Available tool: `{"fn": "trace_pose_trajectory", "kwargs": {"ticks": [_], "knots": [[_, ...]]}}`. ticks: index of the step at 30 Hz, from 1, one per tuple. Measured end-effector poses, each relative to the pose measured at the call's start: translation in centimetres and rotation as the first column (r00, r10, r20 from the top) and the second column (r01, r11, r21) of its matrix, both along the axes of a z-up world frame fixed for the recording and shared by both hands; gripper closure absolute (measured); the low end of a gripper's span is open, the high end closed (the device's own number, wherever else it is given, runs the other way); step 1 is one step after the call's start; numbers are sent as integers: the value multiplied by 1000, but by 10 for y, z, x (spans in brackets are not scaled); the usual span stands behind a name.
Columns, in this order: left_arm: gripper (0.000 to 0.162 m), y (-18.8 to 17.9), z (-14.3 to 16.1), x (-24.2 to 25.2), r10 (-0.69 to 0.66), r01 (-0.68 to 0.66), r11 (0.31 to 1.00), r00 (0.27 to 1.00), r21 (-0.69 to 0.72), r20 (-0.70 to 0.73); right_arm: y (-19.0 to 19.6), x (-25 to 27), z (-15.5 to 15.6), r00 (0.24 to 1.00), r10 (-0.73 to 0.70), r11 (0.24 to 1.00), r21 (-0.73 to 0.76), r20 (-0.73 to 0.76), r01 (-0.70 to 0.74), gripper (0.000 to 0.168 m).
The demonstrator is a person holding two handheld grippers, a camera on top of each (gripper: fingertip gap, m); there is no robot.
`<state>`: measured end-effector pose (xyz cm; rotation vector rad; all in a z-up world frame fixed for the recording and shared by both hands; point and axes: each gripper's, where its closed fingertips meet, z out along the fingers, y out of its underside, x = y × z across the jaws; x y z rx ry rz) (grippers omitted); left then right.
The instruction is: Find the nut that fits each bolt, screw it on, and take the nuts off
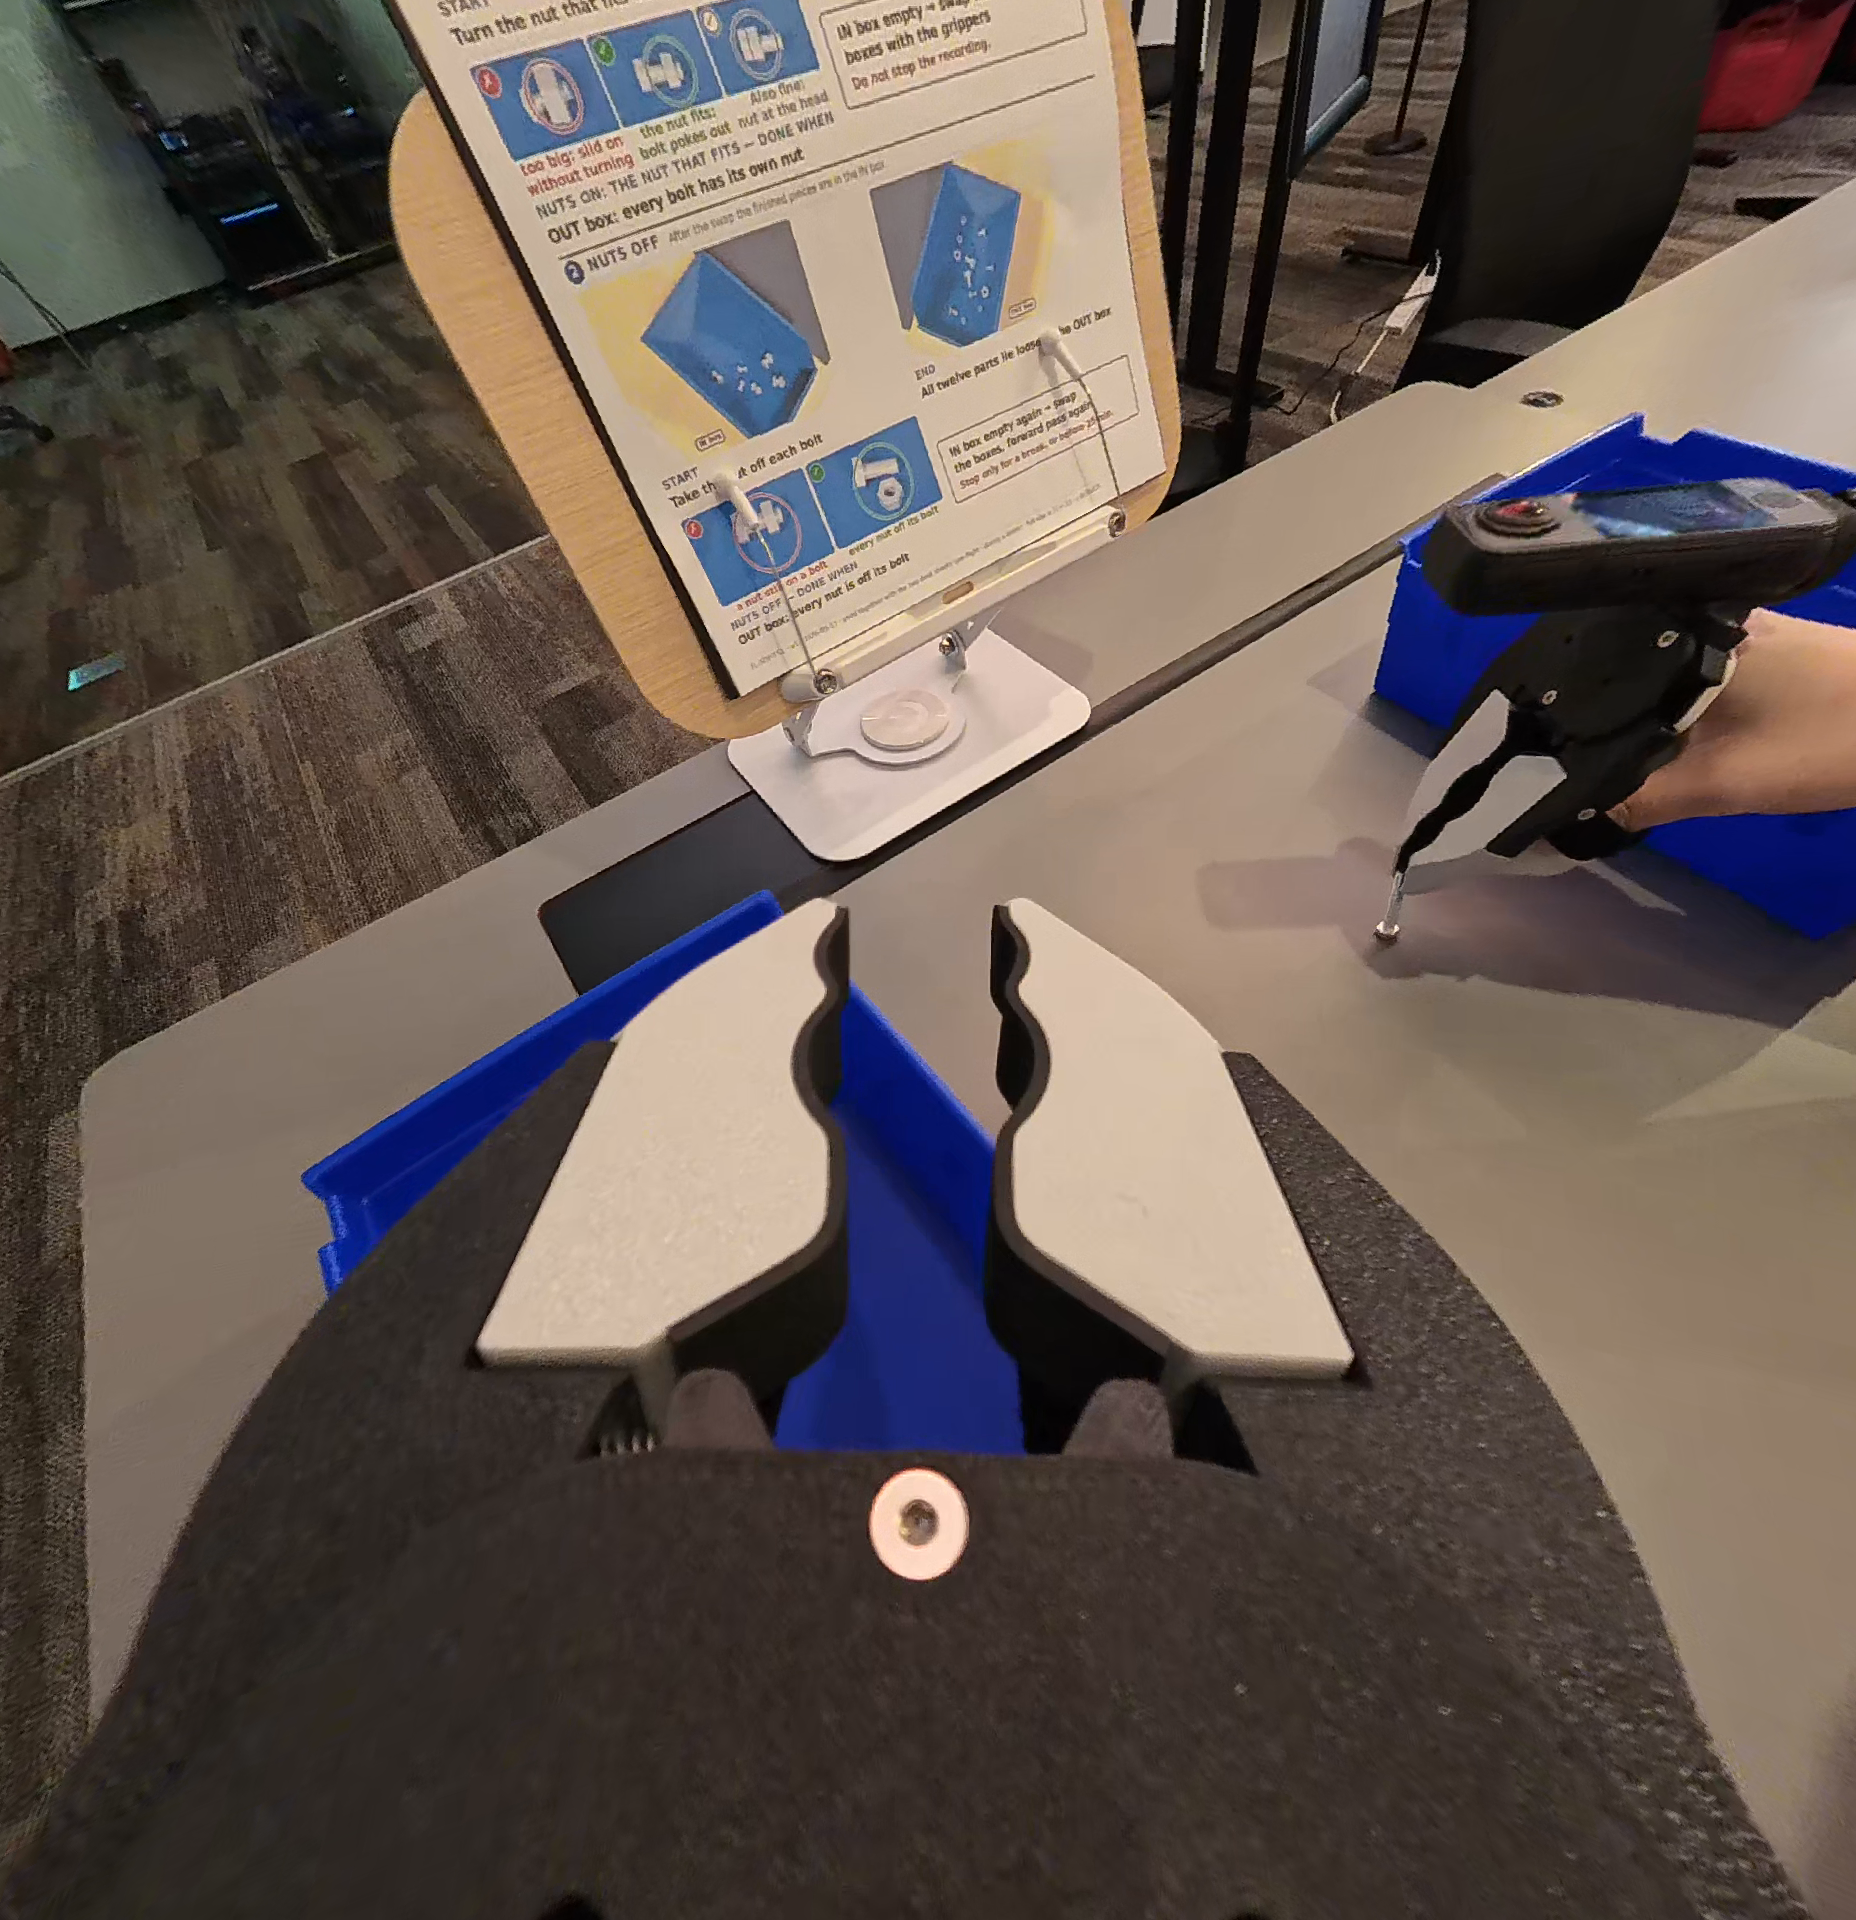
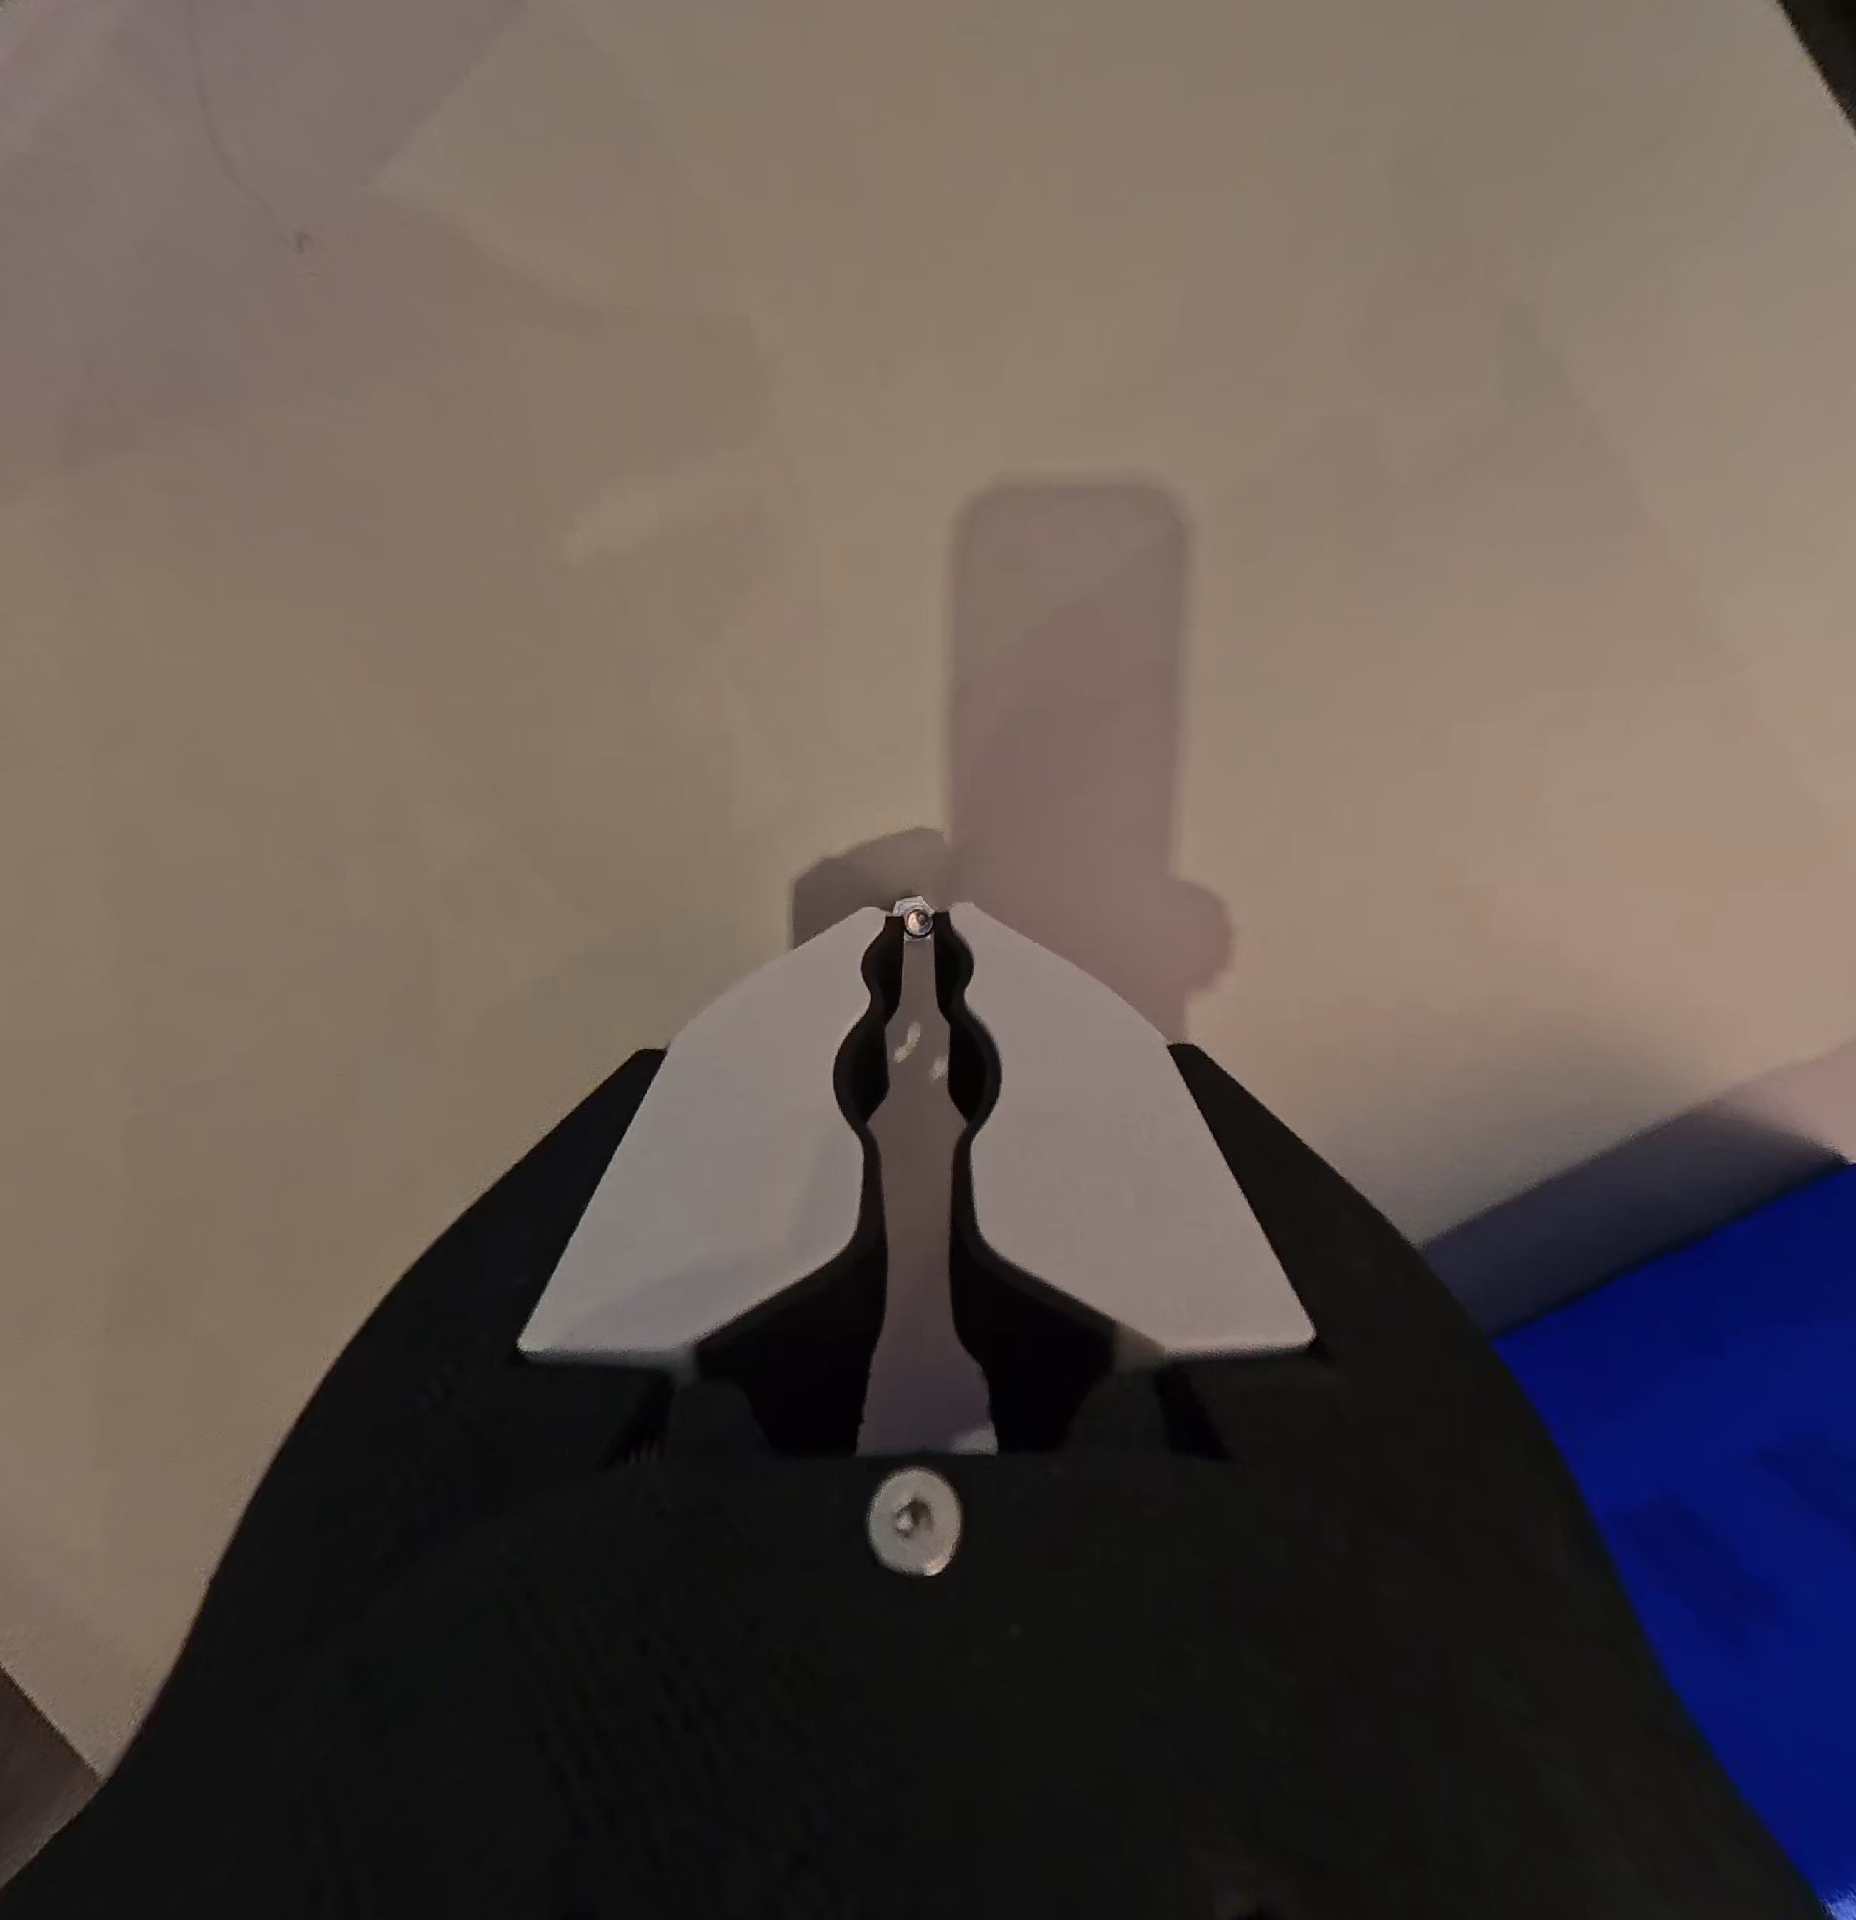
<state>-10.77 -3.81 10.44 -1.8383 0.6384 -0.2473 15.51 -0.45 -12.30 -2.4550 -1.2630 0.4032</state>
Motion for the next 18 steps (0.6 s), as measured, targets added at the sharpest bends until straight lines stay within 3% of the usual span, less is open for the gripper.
{"fn": "trace_pose_trajectory", "kwargs": {"ticks": [18], "knots": [[136, -2, 1, -8, 17, -17, 1000, 1000, -5, 18, -5, -1, -3, 995, 79, 996, 35, 67, -82, 154]]}}
